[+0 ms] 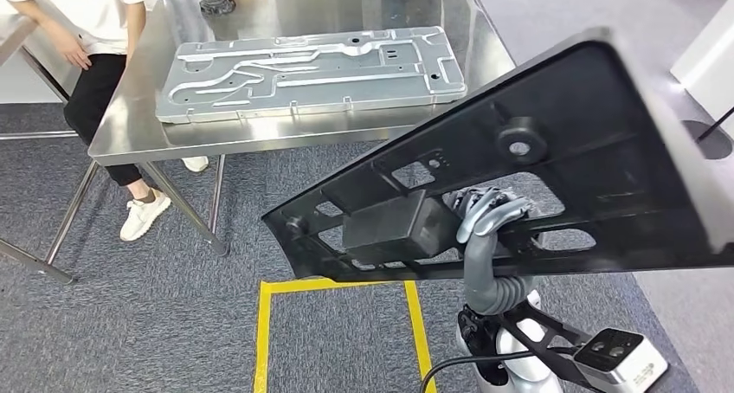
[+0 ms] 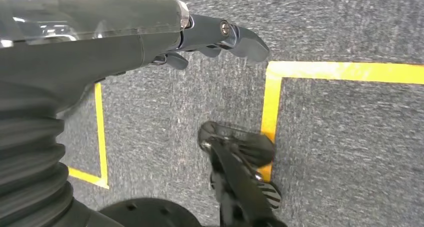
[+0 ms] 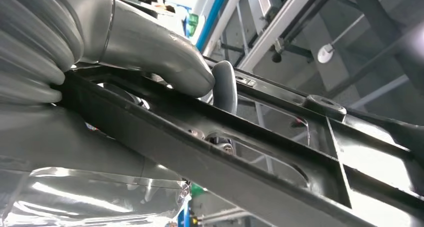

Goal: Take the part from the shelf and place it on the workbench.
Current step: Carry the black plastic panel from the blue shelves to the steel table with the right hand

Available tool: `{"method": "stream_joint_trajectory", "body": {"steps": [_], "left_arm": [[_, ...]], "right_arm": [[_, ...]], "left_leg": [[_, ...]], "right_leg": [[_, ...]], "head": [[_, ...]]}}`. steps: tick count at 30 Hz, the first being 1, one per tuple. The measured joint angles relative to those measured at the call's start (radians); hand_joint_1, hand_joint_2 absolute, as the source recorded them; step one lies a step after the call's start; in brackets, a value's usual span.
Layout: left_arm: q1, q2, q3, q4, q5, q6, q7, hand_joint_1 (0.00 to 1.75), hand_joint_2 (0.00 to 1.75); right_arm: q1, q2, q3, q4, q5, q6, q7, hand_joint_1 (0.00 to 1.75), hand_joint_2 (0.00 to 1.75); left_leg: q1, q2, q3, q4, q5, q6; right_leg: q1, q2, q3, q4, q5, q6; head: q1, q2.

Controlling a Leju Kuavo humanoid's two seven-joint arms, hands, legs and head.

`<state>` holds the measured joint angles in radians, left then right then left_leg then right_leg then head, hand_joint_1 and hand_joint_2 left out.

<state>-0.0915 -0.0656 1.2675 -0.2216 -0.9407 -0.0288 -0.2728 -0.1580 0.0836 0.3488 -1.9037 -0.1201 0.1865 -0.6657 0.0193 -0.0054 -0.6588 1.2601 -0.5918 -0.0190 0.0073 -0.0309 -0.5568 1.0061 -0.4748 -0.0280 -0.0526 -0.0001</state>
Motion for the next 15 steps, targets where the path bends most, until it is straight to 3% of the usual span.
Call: {"method": "stream_joint_trajectory", "body": {"steps": [2,3,4,6,9,11,13,14,15], "left_arm": [[0.002,0.0,0.0,0.0,0.0,0.001,0.0,0.0,1.75],[0.001,0.0,0.0,0.0,-0.001,0.001,0.001,0.0,1.75],[0.001,0.0,0.001,0.0,-0.001,0.001,0.001,0.0,1.75],[0.002,0.0,0.001,0.0,-0.002,0.001,0.002,0.0,1.75],[0.003,-0.001,0.001,0.0,-0.003,0.001,0.003,0.0,1.75],[-0.002,-0.002,0.001,0.0,-0.003,0.001,0.003,0.0,1.75],[-0.005,-0.002,0.001,0.0,-0.003,0.0,0.003,0.0,1.75],[-0.005,-0.002,0.001,0.0,-0.003,0.0,0.003,0.0,1.75],[-0.003,-0.002,0.001,0.0,-0.002,0.0,0.003,0.0,1.75]], "right_arm": [[-0.001,-0.002,0.003,0.006,-0.009,0.0,0.0,1.75,1.75],[-0.002,-0.003,0.004,0.007,-0.014,0.001,0.0,1.75,1.75],[-0.003,-0.003,0.004,0.008,-0.019,0.002,0.0,1.75,1.75],[-0.005,-0.005,0.005,0.009,-0.022,0.003,0.0,1.75,1.75],[-0.008,-0.007,0.005,0.009,-0.02,0.002,0.0,1.75,1.75],[-0.011,-0.009,0.005,0.008,-0.018,0.002,0.0,1.75,1.75],[-0.008,-0.012,0.005,0.008,-0.018,0.004,0.0,1.75,1.75],[-0.005,-0.013,0.005,0.008,-0.018,0.005,0.0,1.75,1.75],[-0.004,-0.014,0.005,0.008,-0.018,0.007,0.0,1.75,1.75]], "left_leg": [[-0.005,0.004,0.034,-0.12,0.092,0.013],[-0.01,0.008,0.05,-0.175,0.116,0.019],[-0.015,0.013,0.061,-0.212,0.127,0.024],[-0.023,0.016,0.064,-0.233,0.122,0.034],[-0.014,0.009,0.093,-0.251,0.134,0.047],[-0.011,0.006,0.108,-0.258,0.132,0.052],[-0.01,0.001,0.114,-0.258,0.123,0.053],[-0.01,-0.001,0.119,-0.257,0.118,0.052],[-0.009,-0.004,0.125,-0.257,0.113,0.049]], "right_leg": [[0.004,-0.005,0.022,-0.001,-0.016,0.002],[0.005,-0.008,0.031,-0.001,-0.023,0.004],[0.006,-0.01,0.035,-0.001,-0.028,0.008],[0.006,-0.011,0.041,0.005,-0.032,0.019],[0.003,0.0,0.035,0.042,-0.047,0.035],[-0.003,0.017,-0.019,0.135,-0.088,0.045],[-0.012,0.026,-0.103,0.255,-0.129,0.056],[-0.016,0.026,-0.132,0.283,-0.128,0.061],[-0.02,0.026,-0.143,0.276,-0.107,0.064]], "head": [[0.0,0.0],[0.0,0.0],[0.0,0.0],[0.0,0.0],[0.0,0.0],[0.0,0.0],[0.0,0.0],[0.0,0.0],[0.0,0.0]]}}
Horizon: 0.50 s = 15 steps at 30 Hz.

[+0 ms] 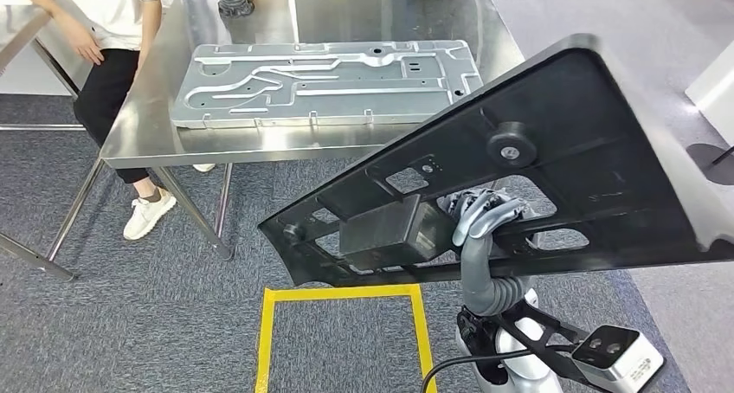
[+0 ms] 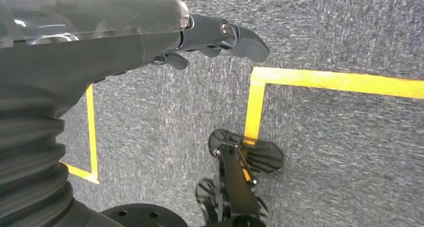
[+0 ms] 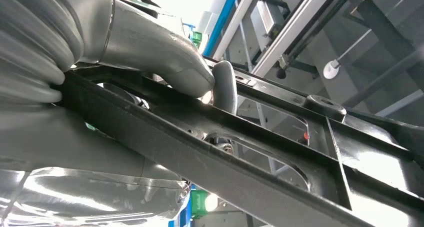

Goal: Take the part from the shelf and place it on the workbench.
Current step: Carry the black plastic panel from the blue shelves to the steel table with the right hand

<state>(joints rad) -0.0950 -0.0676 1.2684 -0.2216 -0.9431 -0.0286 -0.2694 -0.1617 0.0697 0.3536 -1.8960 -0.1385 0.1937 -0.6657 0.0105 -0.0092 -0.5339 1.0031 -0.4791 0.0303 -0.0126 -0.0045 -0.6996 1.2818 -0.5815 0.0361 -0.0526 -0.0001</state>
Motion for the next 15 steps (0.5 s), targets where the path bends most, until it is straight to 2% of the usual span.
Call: {"method": "stream_joint_trajectory", "body": {"steps": [1,2,3,4,5,6,9,10,11,13,14,15], "left_arm": [[0.001,-0.001,0.0,0.0,0.001,0.0,0.0,0.0,1.75],[0.002,-0.002,0.0,0.0,0.001,0.0,0.0,0.0,1.75],[0.001,-0.002,0.001,0.0,0.002,0.001,0.0,0.0,1.75],[0.0,-0.003,0.001,0.0,0.004,0.001,0.001,0.0,1.75],[-0.001,-0.003,0.002,0.0,0.005,0.003,0.001,0.0,1.75],[-0.001,-0.003,0.003,0.0,0.007,0.005,0.002,0.0,1.75],[0.0,-0.004,0.004,0.0,0.011,0.009,0.003,0.0,1.75],[-0.001,-0.004,0.004,0.0,0.012,0.009,0.003,0.0,1.75],[-0.001,-0.005,0.004,0.0,0.012,0.01,0.002,0.0,1.75],[0.0,-0.005,0.005,0.0,0.012,0.01,0.002,0.0,1.75],[0.002,-0.004,0.005,0.0,0.012,0.01,0.002,0.0,1.75],[0.004,-0.004,0.005,0.0,0.012,0.01,0.002,0.0,1.75]], "right_arm": [[0.001,-0.001,0.0,0.0,0.0,0.004,0.0,1.75,1.75],[0.001,-0.001,0.0,-0.001,0.0,0.008,0.0,1.75,1.75],[0.001,-0.001,0.0,-0.001,0.0,0.011,0.0,1.75,1.75],[0.0,-0.001,0.0,-0.001,-0.001,0.014,0.0,1.75,1.75],[0.0,-0.001,0.0,-0.002,-0.001,0.016,0.0,1.75,1.75],[0.001,-0.002,0.0,-0.002,-0.001,0.017,0.0,1.75,1.75],[0.0,-0.002,-0.001,-0.005,-0.005,0.024,0.0,1.75,1.75],[-0.002,-0.002,-0.001,-0.006,-0.008,0.026,0.0,1.75,1.75],[-0.003,-0.002,-0.002,-0.007,-0.011,0.029,0.0,1.75,1.75],[-0.003,-0.004,-0.003,-0.008,-0.019,0.033,0.0,1.75,1.75],[-0.001,-0.005,-0.003,-0.008,-0.021,0.035,0.0,1.75,1.75],[0.002,-0.006,-0.004,-0.008,-0.021,0.039,0.0,1.75,1.75]], "left_leg": [[0.002,-0.003,0.009,0.0,-0.007,-0.004],[0.003,-0.005,0.019,0.001,-0.014,-0.008],[0.004,-0.007,0.028,0.001,-0.022,-0.014],[0.005,-0.009,0.033,0.001,-0.028,-0.02],[0.005,-0.01,0.035,0.001,-0.033,-0.027],[0.004,-0.01,0.036,0.004,-0.035,-0.034],[0.006,-0.006,0.04,0.029,-0.045,-0.051],[0.008,-0.003,0.025,0.061,-0.057,-0.052],[0.009,-0.001,-0.004,0.112,-0.076,-0.053],[0.01,0.001,-0.085,0.24,-0.124,-0.052],[0.009,0.001,-0.119,0.28,-0.136,-0.051],[0.009,0.001,-0.136,0.287,-0.127,-0.049]], "right_leg": [[-0.004,0.0,0.01,-0.046,0.041,0.003],[-0.007,0.0,0.033,-0.117,0.09,0.005],[-0.008,0.002,0.057,-0.183,0.121,0.006],[-0.006,0.002,0.075,-0.229,0.132,0.002],[-0.004,0.002,0.083,-0.252,0.135,-0.005],[-0.001,0.003,0.083,-0.253,0.126,-0.013],[-0.002,0.002,0.101,-0.26,0.133,-0.037],[-0.002,0.001,0.109,-0.262,0.131,-0.043],[-0.001,0.0,0.114,-0.265,0.128,-0.047],[0.003,-0.001,0.122,-0.265,0.119,-0.054],[0.005,-0.001,0.126,-0.265,0.115,-0.056],[0.007,0.0,0.132,-0.265,0.109,-0.056]], "head": [[0.0,0.0],[0.0,0.0],[0.0,0.0],[0.0,0.0],[0.0,0.0],[0.0,0.0],[0.0,0.0],[0.0,0.0],[0.0,0.0],[0.0,0.0],[0.0,0.0],[0.0,0.0]]}}
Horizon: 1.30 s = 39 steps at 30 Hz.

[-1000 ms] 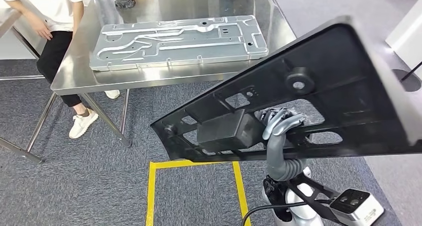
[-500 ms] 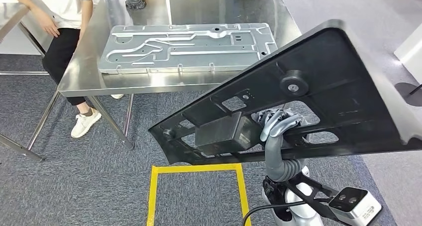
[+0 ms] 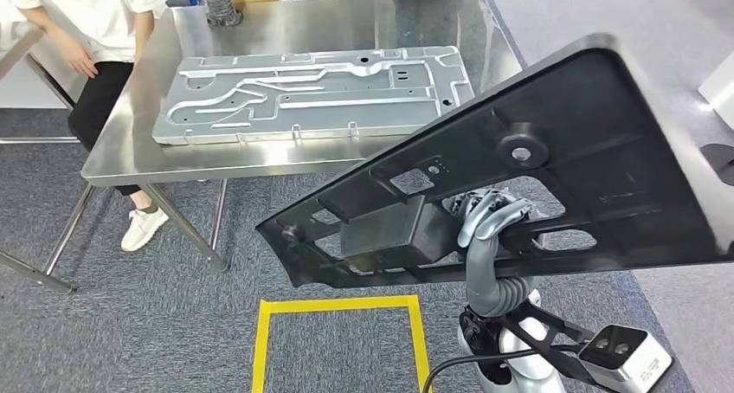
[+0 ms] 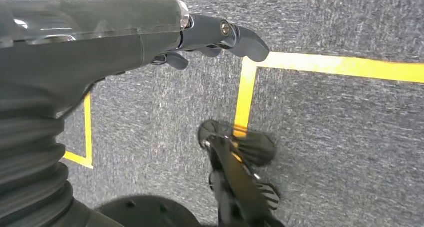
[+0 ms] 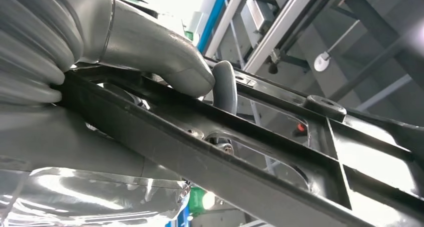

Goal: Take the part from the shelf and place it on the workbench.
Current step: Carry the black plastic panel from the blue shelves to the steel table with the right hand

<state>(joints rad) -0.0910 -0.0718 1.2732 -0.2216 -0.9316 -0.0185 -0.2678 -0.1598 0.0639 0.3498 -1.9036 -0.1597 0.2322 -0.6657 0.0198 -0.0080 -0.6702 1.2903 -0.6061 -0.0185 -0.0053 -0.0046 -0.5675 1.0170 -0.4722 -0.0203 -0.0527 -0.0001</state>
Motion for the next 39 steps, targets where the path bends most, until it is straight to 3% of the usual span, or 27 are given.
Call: {"method": "stream_joint_trajectory", "body": {"steps": [1,3,4,6,9,11,13,14,15,16,18,20,22,25,27,29,30,31,32,34,36,39], "left_arm": [[0.001,0.0,0.0,0.0,0.0,0.0,0.0,0.0,1.75],[0.001,0.001,0.0,0.0,0.0,0.0,0.0,0.0,1.75],[0.001,0.001,0.0,0.0,0.0,0.001,0.0,0.0,1.75],[0.001,0.002,0.001,0.0,0.0,0.002,-0.001,0.0,1.75],[0.003,0.002,0.001,0.0,0.0,0.001,-0.004,0.0,1.75],[0.0,0.002,0.002,0.0,-0.001,0.0,-0.006,0.0,1.75],[-0.002,0.002,0.002,0.0,-0.003,-0.002,-0.007,0.0,1.75],[-0.002,0.002,0.002,0.0,-0.004,-0.002,-0.008,0.0,1.75],[-0.001,0.002,0.002,0.0,-0.006,-0.003,-0.008,0.0,1.75],[0.0,0.002,0.002,0.0,-0.007,-0.003,-0.008,0.0,1.75],[0.0,0.002,0.002,0.0,-0.011,-0.004,-0.008,0.0,1.75],[-0.001,0.001,0.002,0.0,-0.012,-0.005,-0.008,0.0,1.75],[-0.001,0.001,0.002,0.0,-0.012,-0.005,-0.008,0.0,1.75],[-0.002,0.003,0.002,0.0,-0.011,-0.004,-0.008,0.0,1.75],[-0.004,0.004,0.002,0.0,-0.009,-0.003,-0.009,0.0,1.75],[-0.001,0.003,0.004,0.0,-0.005,-0.003,-0.009,0.0,1.75],[0.001,0.003,0.006,0.0,-0.004,-0.003,-0.01,0.0,1.75],[0.002,0.003,0.007,0.0,-0.003,-0.003,-0.011,0.0,1.75],[0.003,0.004,0.008,0.0,-0.006,-0.005,-0.012,0.0,1.75],[0.003,0.005,0.009,0.0,-0.013,-0.008,-0.013,0.0,1.75],[-0.001,0.005,0.009,0.0,-0.019,-0.012,-0.013,0.0,1.75],[-0.001,0.006,0.009,0.0,-0.02,-0.017,-0.014,0.0,1.75]], "right_arm": [[0.002,0.0,-0.001,0.0,0.0,0.004,0.0,1.75,1.75],[0.004,0.0,-0.002,-0.001,0.0,0.011,0.0,1.75,1.75],[0.005,0.0,-0.002,-0.002,0.001,0.015,0.0,1.75,1.75],[0.008,0.0,-0.002,-0.004,0.002,0.022,0.0,1.75,1.75],[0.013,0.001,-0.004,-0.012,0.004,0.029,0.0,1.75,1.75],[0.014,0.001,-0.007,-0.02,0.004,0.029,0.0,1.75,1.75],[0.019,0.001,-0.011,-0.024,0.005,0.028,0.0,1.75,1.75],[0.024,0.001,-0.013,-0.025,0.005,0.028,0.0,1.75,1.75],[0.028,0.001,-0.015,-0.026,0.006,0.027,0.0,1.75,1.75],[0.031,0.001,-0.017,-0.028,0.006,0.027,0.0,1.75,1.75],[0.034,0.001,-0.019,-0.036,0.01,0.025,0.0,1.75,1.75],[0.035,0.001,-0.024,-0.049,0.018,0.021,0.0,1.75,1.75],[0.041,0.002,-0.032,-0.066,0.026,0.014,0.0,1.75,1.75],[0.054,0.013,-0.047,-0.103,0.042,-0.008,0.0,1.75,1.75],[0.061,0.025,-0.057,-0.133,0.054,-0.033,0.0,1.75,1.75],[0.072,0.034,-0.063,-0.152,0.058,-0.052,0.0,1.75,1.75],[0.078,0.035,-0.066,-0.158,0.059,-0.062,0.0,1.75,1.75],[0.083,0.036,-0.068,-0.164,0.058,-0.076,0.0,1.75,1.75],[0.083,0.035,-0.07,-0.168,0.052,-0.095,0.0,1.75,1.75],[0.066,0.033,-0.085,-0.164,0.019,-0.124,0.0,1.75,1.75],[0.037,0.027,-0.122,-0.145,-0.031,-0.115,0.0,1.75,1.75],[0.019,0.019,-0.197,-0.124,-0.073,-0.078,0.0,1.75,1.75]], "left_leg": [[0.0,0.0,0.001,-0.03,0.031,0.003],[-0.004,0.004,0.039,-0.158,0.118,0.012],[-0.008,0.007,0.055,-0.21,0.136,0.016],[-0.016,0.012,0.068,-0.255,0.14,0.026],[-0.015,0.008,0.086,-0.272,0.155,0.04],[-0.012,0.007,0.102,-0.277,0.155,0.047],[-0.012,0.005,0.107,-0.276,0.15,0.052],[-0.012,0.005,0.111,-0.276,0.146,0.052],[-0.012,0.003,0.115,-0.276,0.141,0.052],[-0.013,0.002,0.122,-0.276,0.135,0.051],[-0.012,-0.001,0.138,-0.276,0.122,0.047],[-0.014,-0.003,0.15,-0.277,0.11,0.038],[-0.016,-0.005,0.159,-0.272,0.105,0.025],[-0.016,-0.002,0.16,-0.239,0.092,0.008],[-0.011,0.0,0.111,-0.148,0.052,-0.002],[-0.008,0.001,0.034,-0.036,0.009,-0.009],[-0.006,0.001,0.007,-0.01,0.005,-0.011],[-0.005,0.001,-0.003,-0.019,0.023,-0.012],[-0.004,0.002,0.003,-0.061,0.061,-0.012],[-0.003,0.005,0.037,-0.187,0.144,-0.009],[-0.007,0.008,0.059,-0.253,0.169,0.004],[-0.009,0.005,0.071,-0.263,0.168,0.028]], "right_leg": [[0.002,0.001,0.008,0.0,-0.005,0.0],[0.004,0.0,0.025,0.0,-0.017,0.004],[0.005,0.0,0.029,0.0,-0.021,0.008],[0.005,0.001,0.032,0.001,-0.025,0.021],[0.002,0.001,0.034,0.025,-0.031,0.041],[-0.001,0.002,-0.001,0.096,-0.069,0.049],[-0.002,0.003,-0.076,0.218,-0.121,0.055],[-0.003,0.003,-0.112,0.264,-0.132,0.058],[-0.003,0.003,-0.134,0.28,-0.125,0.059],[-0.004,0.003,-0.138,0.261,-0.098,0.058],[-0.003,0.003,-0.1,0.136,-0.008,0.049],[0.004,0.003,-0.061,0.034,0.025,0.037],[0.009,0.004,-0.049,0.008,0.02,0.023],[0.002,0.003,-0.02,-0.007,0.027,0.006],[0.0,0.001,-0.003,-0.013,0.019,-0.002],[0.0,0.001,0.005,-0.013,0.009,-0.005],[0.0,0.002,0.011,-0.013,0.003,-0.005],[0.0,0.004,0.018,-0.013,-0.003,-0.004],[-0.001,0.004,0.028,-0.013,-0.01,-0.001],[-0.001,0.005,0.046,-0.012,-0.026,0.006],[0.001,0.005,0.054,-0.012,-0.037,0.019],[0.002,0.004,0.062,-0.002,-0.044,0.038]], "head": [[0.0,0.0],[0.0,0.0],[0.0,0.0],[0.0,0.0],[0.0,0.0],[0.0,0.0],[0.0,0.0],[0.0,0.0],[0.0,0.0],[0.0,0.0],[0.0,0.0],[0.0,0.0],[0.0,0.0],[0.0,0.0],[0.0,0.0],[0.0,0.0],[0.0,0.0],[0.0,0.0],[0.0,0.0],[0.0,0.0],[0.0,0.0],[0.0,0.0]]}}
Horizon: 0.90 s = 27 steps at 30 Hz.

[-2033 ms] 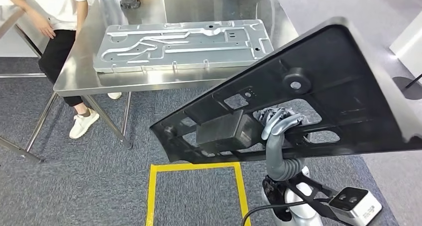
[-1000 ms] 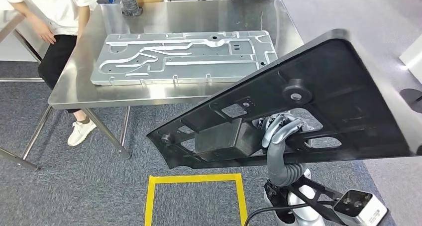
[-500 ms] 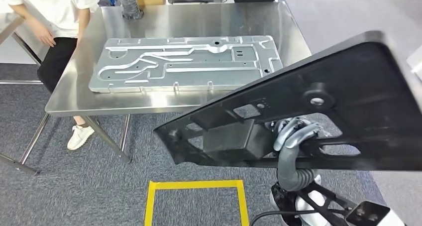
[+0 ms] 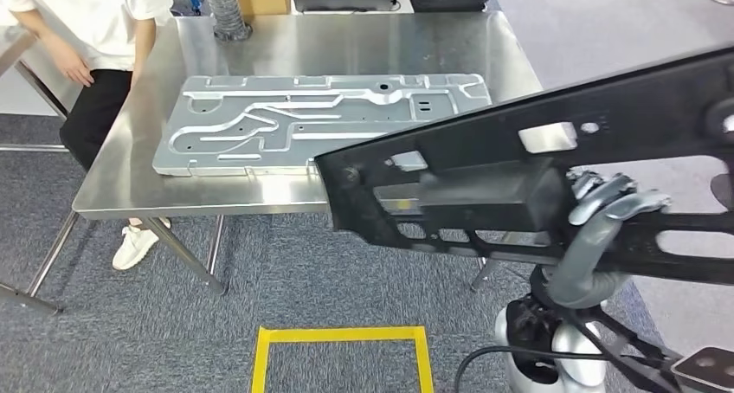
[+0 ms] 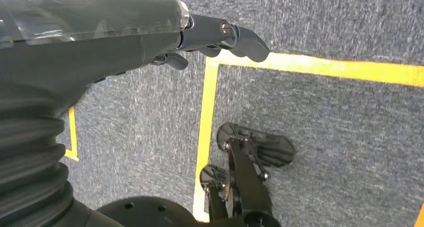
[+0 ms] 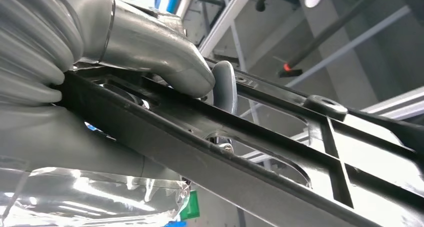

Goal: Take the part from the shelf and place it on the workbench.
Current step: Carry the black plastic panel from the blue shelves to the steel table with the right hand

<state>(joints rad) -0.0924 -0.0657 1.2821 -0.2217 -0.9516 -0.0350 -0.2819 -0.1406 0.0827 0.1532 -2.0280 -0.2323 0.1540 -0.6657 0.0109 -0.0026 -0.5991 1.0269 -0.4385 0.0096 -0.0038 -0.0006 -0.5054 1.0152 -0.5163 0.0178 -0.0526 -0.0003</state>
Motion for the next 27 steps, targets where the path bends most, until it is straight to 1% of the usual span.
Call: {"method": "stream_joint_trajectory", "body": {"steps": [1,2,3,5,6,7,8,9,10,11,12,13,14,15,16,17,18,20,21,22,23,24,25,26,27], "left_arm": [[0.0,0.001,0.0,0.0,0.0,-0.001,-0.001,0.0,1.75],[0.0,0.002,0.0,0.0,-0.001,-0.002,-0.002,0.0,1.75],[-0.001,0.003,0.0,0.0,-0.002,-0.003,-0.003,0.0,1.75],[-0.001,0.006,0.0,0.0,-0.006,-0.005,-0.004,0.0,1.75],[-0.001,0.007,0.0,0.0,-0.008,-0.006,-0.005,0.0,1.75],[0.0,0.009,0.0,0.0,-0.009,-0.006,-0.005,0.0,1.75],[0.0,0.01,0.0,0.0,-0.01,-0.007,-0.005,0.0,1.75],[0.0,0.011,0.0,0.0,-0.01,-0.007,-0.005,0.0,1.75],[-0.001,0.011,0.0,0.0,-0.01,-0.007,-0.005,0.0,1.75],[-0.001,0.012,0.0,0.0,-0.01,-0.008,-0.006,0.0,1.75],[-0.001,0.012,0.0,0.0,-0.01,-0.009,-0.006,0.0,1.75],[-0.001,0.012,0.0,0.0,-0.009,-0.011,-0.008,0.0,1.75],[-0.002,0.013,0.0,0.0,-0.009,-0.013,-0.009,0.0,1.75],[-0.003,0.016,0.0,0.0,-0.009,-0.015,-0.012,0.0,1.75],[-0.004,0.017,0.0,0.0,-0.01,-0.018,-0.014,0.0,1.75],[-0.006,0.019,0.0,0.0,-0.011,-0.021,-0.016,0.0,1.75],[-0.007,0.021,0.0,0.0,-0.012,-0.023,-0.017,0.0,1.75],[-0.008,0.021,-0.001,0.0,-0.018,-0.026,-0.018,0.0,1.75],[-0.008,0.021,-0.002,0.0,-0.022,-0.027,-0.018,0.0,1.75],[-0.008,0.021,-0.003,0.0,-0.026,-0.029,-0.018,0.0,1.75],[-0.008,0.022,-0.004,0.0,-0.028,-0.031,-0.018,0.0,1.75],[-0.008,0.022,-0.006,0.0,-0.031,-0.033,-0.018,0.0,1.75],[-0.008,0.022,-0.008,0.0,-0.033,-0.034,-0.017,0.0,1.75],[-0.009,0.022,-0.01,0.0,-0.035,-0.035,-0.017,0.0,1.75],[-0.012,0.022,-0.012,0.0,-0.037,-0.036,-0.017,0.0,1.75]], "right_arm": [[-0.002,-0.002,-0.021,0.005,-0.005,0.009,0.0,1.75,1.75],[-0.004,-0.003,-0.039,0.01,-0.006,0.016,0.0,1.75,1.75],[-0.004,-0.004,-0.055,0.015,-0.006,0.02,0.0,1.75,1.75],[-0.003,-0.006,-0.087,0.028,0.006,0.015,0.0,1.75,1.75],[-0.004,-0.007,-0.105,0.037,0.022,0.003,0.0,1.75,1.75],[-0.007,-0.008,-0.127,0.048,0.048,-0.02,0.0,1.75,1.75],[-0.014,-0.01,-0.152,0.061,0.084,-0.053,0.0,1.75,1.75],[-0.024,-0.012,-0.179,0.075,0.124,-0.094,0.0,1.75,1.75],[-0.036,-0.015,-0.206,0.09,0.169,-0.144,0.0,1.75,1.75],[-0.052,-0.02,-0.231,0.109,0.223,-0.207,0.002,1.75,1.75],[-0.073,-0.028,-0.253,0.132,0.288,-0.28,0.006,1.75,1.75],[-0.097,-0.04,-0.27,0.16,0.371,-0.361,0.017,1.75,1.75],[-0.125,-0.054,-0.284,0.192,0.465,-0.443,0.037,1.75,1.75],[-0.154,-0.07,-0.294,0.227,0.562,-0.514,0.066,1.75,1.75],[-0.187,-0.089,-0.301,0.268,0.659,-0.571,0.104,1.75,1.75],[-0.225,-0.111,-0.304,0.313,0.757,-0.614,0.15,1.75,1.75],[-0.267,-0.134,-0.303,0.363,0.859,-0.644,0.199,1.75,1.75],[-0.364,-0.184,-0.289,0.49,1.078,-0.681,0.302,1.75,1.75],[-0.414,-0.207,-0.274,0.561,1.184,-0.689,0.352,1.75,1.75],[-0.462,-0.227,-0.254,0.632,1.278,-0.692,0.395,1.75,1.75],[-0.509,-0.243,-0.23,0.699,1.357,-0.687,0.43,1.75,1.75],[-0.556,-0.255,-0.201,0.765,1.424,-0.679,0.459,1.75,1.75],[-0.603,-0.262,-0.169,0.829,1.482,-0.667,0.481,1.75,1.75],[-0.651,-0.264,-0.132,0.895,1.535,-0.654,0.5,1.75,1.75],[-0.696,-0.263,-0.093,0.958,1.582,-0.641,0.516,1.75,1.75]], "left_leg": [[0.001,-0.001,0.006,-0.003,-0.002,0.006],[0.002,-0.002,0.013,-0.005,-0.003,0.011],[0.002,-0.002,0.018,-0.007,-0.005,0.015],[0.0,-0.003,0.026,-0.008,-0.015,0.021],[-0.001,-0.004,0.032,-0.008,-0.021,0.023],[-0.002,-0.005,0.041,-0.008,-0.028,0.023],[-0.003,-0.007,0.051,-0.008,-0.036,0.022],[-0.004,-0.008,0.061,-0.008,-0.043,0.021],[-0.005,-0.009,0.071,-0.008,-0.051,0.019],[-0.006,-0.011,0.077,-0.008,-0.058,0.015],[-0.007,-0.011,0.08,-0.01,-0.064,0.01],[-0.008,-0.011,0.084,-0.008,-0.067,0.004],[-0.01,-0.01,0.088,-0.007,-0.068,-0.002],[-0.01,-0.008,0.091,-0.003,-0.07,-0.007],[-0.01,-0.007,0.09,0.014,-0.072,-0.011],[-0.009,-0.006,0.076,0.045,-0.081,-0.016],[-0.007,-0.005,0.046,0.097,-0.097,-0.019],[-0.004,-0.005,-0.036,0.219,-0.14,-0.026],[-0.003,-0.005,-0.071,0.259,-0.154,-0.028],[-0.002,-0.005,-0.092,0.267,-0.149,-0.03],[-0.001,-0.004,-0.096,0.239,-0.12,-0.031],[-0.001,-0.003,-0.084,0.18,-0.07,-0.03],[-0.001,-0.001,-0.067,0.113,-0.019,-0.026],[-0.004,0.002,-0.053,0.052,0.014,-0.022],[-0.006,0.004,-0.043,0.014,0.032,-0.016]], "right_leg": [[-0.001,0.0,-0.007,0.022,-0.003,0.005],[-0.003,0.0,-0.028,0.061,-0.011,0.01],[-0.004,0.0,-0.063,0.118,-0.025,0.014],[-0.005,0.001,-0.151,0.241,-0.069,0.02],[-0.006,0.001,-0.185,0.275,-0.082,0.021],[-0.006,0.001,-0.203,0.276,-0.078,0.02],[-0.006,0.001,-0.203,0.241,-0.051,0.017],[-0.004,0.001,-0.189,0.182,-0.005,0.011],[-0.001,0.001,-0.173,0.114,0.047,0.003],[0.002,0.001,-0.158,0.061,0.078,-0.004],[0.006,0.002,-0.15,0.027,0.1,-0.01],[0.008,0.003,-0.146,0.011,0.106,-0.015],[0.007,0.004,-0.142,0.007,0.102,-0.019],[0.005,0.004,-0.134,0.001,0.108,-0.023],[0.002,0.005,-0.125,-0.005,0.108,-0.027],[-0.001,0.005,-0.115,-0.008,0.105,-0.031],[-0.002,0.005,-0.109,-0.01,0.102,-0.034],[-0.002,0.006,-0.102,-0.01,0.094,-0.038],[-0.002,0.008,-0.099,-0.01,0.089,-0.038],[-0.002,0.009,-0.093,-0.009,0.084,-0.037],[-0.002,0.01,-0.086,-0.009,0.078,-0.034],[-0.002,0.009,-0.077,-0.009,0.071,-0.032],[-0.002,0.008,-0.068,-0.009,0.064,-0.029],[-0.002,0.008,-0.063,-0.008,0.059,-0.026],[-0.001,0.009,-0.061,-0.009,0.055,-0.022]], "head": [[0.0,0.0],[0.0,0.0],[0.0,0.0],[0.0,0.0],[0.0,0.0],[0.0,0.0],[0.0,0.0],[0.0,0.0],[0.0,0.0],[0.0,0.0],[0.0,0.0],[0.0,0.0],[0.0,0.0],[0.0,0.0],[0.0,0.0],[0.0,0.0],[0.0,0.0],[0.0,0.0],[0.0,0.0],[0.0,0.0],[0.0,0.0],[0.0,0.0],[0.0,0.0],[0.0,0.0],[0.0,0.0]]}}
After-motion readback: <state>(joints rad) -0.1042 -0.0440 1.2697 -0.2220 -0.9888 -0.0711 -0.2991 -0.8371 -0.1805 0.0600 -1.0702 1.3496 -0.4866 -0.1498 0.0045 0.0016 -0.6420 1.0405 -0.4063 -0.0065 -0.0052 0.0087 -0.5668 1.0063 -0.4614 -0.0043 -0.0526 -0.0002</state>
